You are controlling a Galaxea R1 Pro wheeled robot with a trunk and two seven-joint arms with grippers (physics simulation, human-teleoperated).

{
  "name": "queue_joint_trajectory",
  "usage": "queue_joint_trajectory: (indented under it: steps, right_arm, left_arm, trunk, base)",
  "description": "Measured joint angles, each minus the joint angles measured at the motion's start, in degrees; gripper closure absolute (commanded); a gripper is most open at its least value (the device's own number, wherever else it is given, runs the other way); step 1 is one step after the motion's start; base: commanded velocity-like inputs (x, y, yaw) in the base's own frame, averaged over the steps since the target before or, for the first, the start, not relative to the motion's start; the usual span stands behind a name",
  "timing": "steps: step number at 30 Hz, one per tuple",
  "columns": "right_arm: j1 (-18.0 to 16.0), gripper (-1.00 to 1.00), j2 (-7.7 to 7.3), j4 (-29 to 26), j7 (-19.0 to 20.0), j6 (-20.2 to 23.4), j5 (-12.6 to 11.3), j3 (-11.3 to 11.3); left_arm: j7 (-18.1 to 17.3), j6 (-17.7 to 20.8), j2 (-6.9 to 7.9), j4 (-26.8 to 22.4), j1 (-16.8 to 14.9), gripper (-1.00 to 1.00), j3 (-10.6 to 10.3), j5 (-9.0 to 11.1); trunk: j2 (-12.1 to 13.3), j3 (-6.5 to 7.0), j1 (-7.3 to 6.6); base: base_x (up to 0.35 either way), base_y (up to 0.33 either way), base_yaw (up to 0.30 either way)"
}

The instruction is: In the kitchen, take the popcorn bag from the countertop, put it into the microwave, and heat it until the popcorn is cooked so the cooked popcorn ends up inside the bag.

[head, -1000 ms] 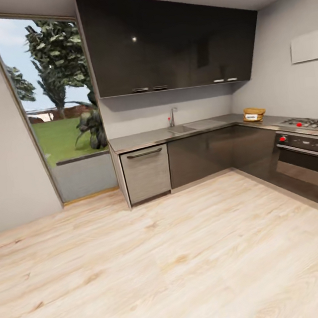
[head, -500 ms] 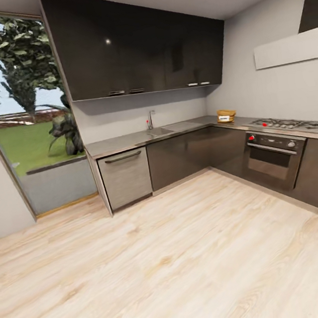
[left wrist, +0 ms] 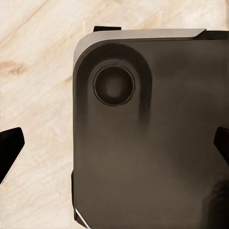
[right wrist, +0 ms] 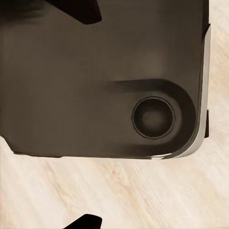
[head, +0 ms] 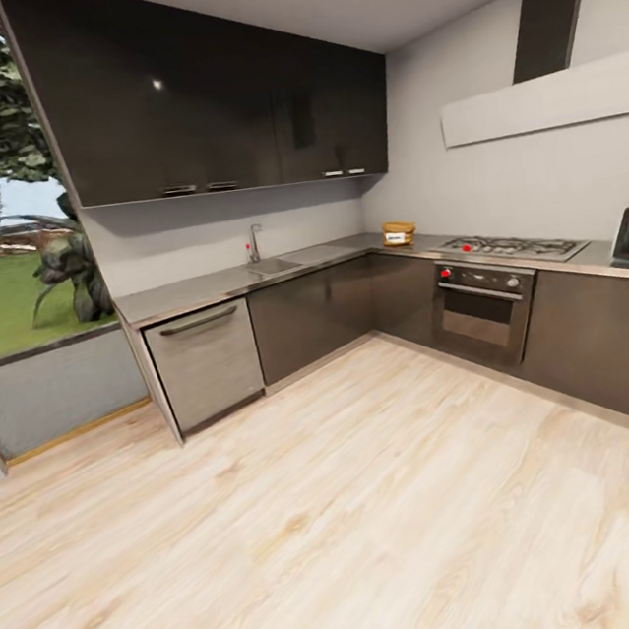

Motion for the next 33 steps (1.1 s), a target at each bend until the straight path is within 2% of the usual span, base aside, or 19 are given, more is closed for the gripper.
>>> queue_joint_trajectory:
  steps: [33]
  right_arm:
    - [0.0,-1.0,-0.08,0.0,0.0,0.0,0.0,0.0]
  left_arm:
    - [0.0,0.0,-0.03,0.0,0.0,-1.0,-0.05,0.0]
  trunk:
    - [0.0,0.0,0.0]
  base:
    - [0.0,0.0,-0.286]
